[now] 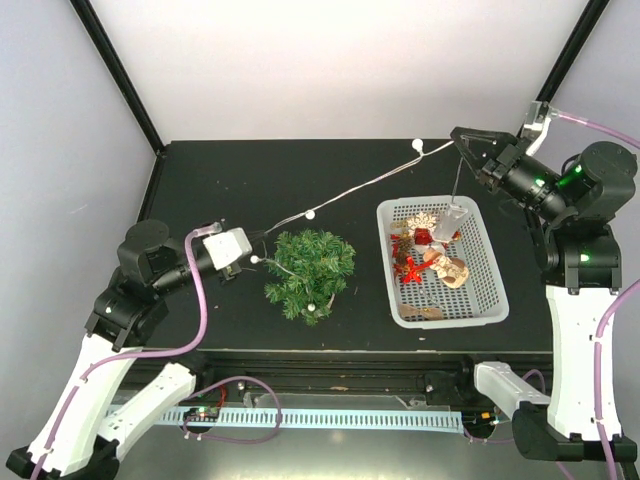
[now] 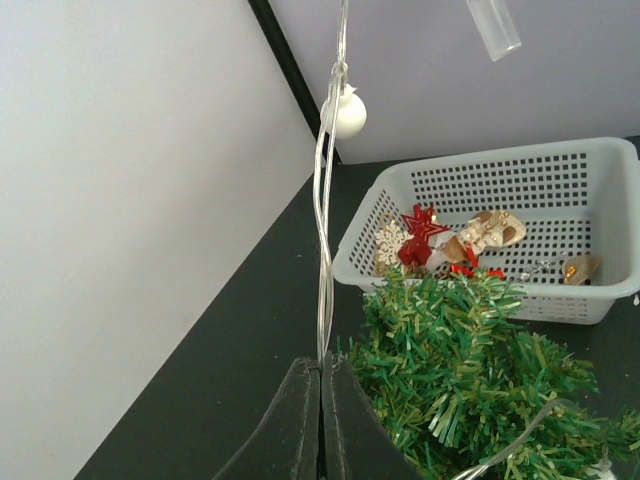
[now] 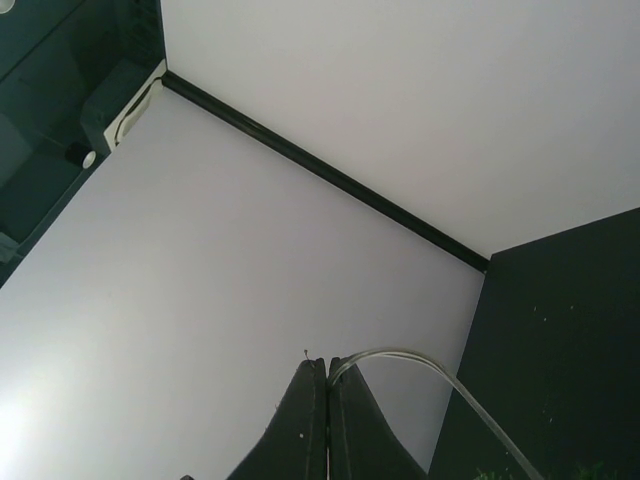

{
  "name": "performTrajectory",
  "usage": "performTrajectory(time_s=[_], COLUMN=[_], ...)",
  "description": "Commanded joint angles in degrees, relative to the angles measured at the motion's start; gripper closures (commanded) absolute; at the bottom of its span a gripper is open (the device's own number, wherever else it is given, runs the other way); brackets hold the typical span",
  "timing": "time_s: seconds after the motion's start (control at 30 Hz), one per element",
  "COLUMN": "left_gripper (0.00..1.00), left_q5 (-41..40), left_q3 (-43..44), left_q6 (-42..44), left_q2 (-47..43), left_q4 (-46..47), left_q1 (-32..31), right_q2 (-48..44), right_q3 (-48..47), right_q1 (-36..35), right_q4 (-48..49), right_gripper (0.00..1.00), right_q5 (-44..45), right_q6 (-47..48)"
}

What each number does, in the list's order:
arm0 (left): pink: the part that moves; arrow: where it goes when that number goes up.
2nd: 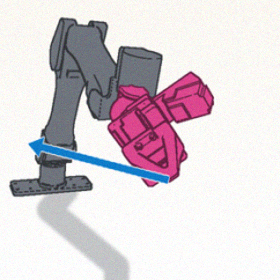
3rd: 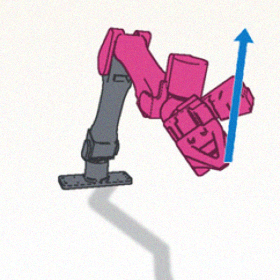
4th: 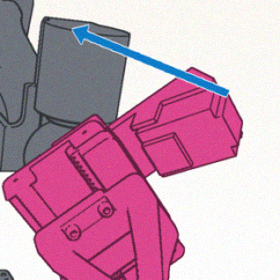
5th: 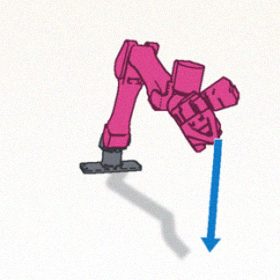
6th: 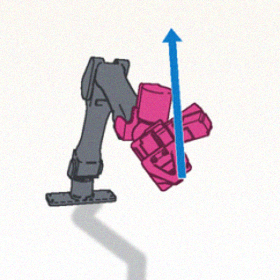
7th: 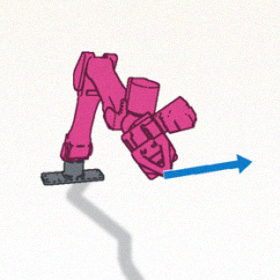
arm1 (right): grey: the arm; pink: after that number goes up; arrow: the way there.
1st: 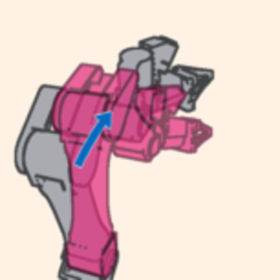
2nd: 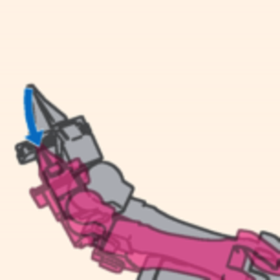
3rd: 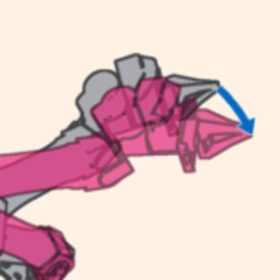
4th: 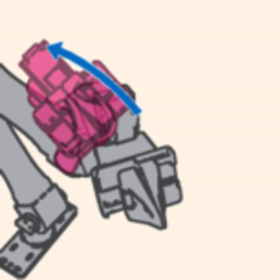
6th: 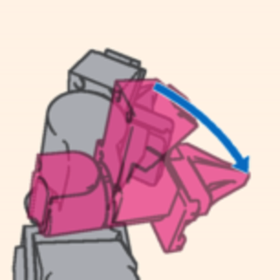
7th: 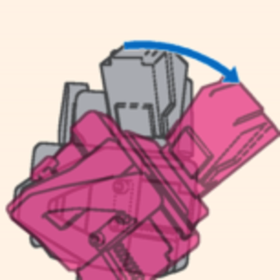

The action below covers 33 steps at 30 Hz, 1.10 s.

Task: Decorate the small christmas tree

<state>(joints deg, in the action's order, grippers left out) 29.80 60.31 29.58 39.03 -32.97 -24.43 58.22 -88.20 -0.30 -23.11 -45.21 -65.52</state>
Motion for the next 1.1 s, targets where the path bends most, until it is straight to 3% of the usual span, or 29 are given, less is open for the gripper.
performTrajectory(time_s=[0.0, 0.43, 1.07], left_gripper=[0.98, 0.98, 0.98], left_q5=[0.3, -1.7, -0.3], left_q3=[-1.2, -5.9, 0.5], left_q6=[0.0, -0.5, -4.3], left_q2=[-1.7, -3.6, -7.6], left_q4=[0.2, 1.5, -0.5], left_q1=[2.2, 4.0, 4.1], right_q2=[-0.2, 0.6, 1.8], right_q3=[0.3, 0.3, 2.2], right_q1=[-0.6, -1.4, -1.5], right_q4=[2.4, 2.8, 4.5], right_gripper=[0.99, 0.99, 0.99], right_q5=[-0.2, -0.1, -0.7], right_q6=[-0.3, -0.2, 0.6])
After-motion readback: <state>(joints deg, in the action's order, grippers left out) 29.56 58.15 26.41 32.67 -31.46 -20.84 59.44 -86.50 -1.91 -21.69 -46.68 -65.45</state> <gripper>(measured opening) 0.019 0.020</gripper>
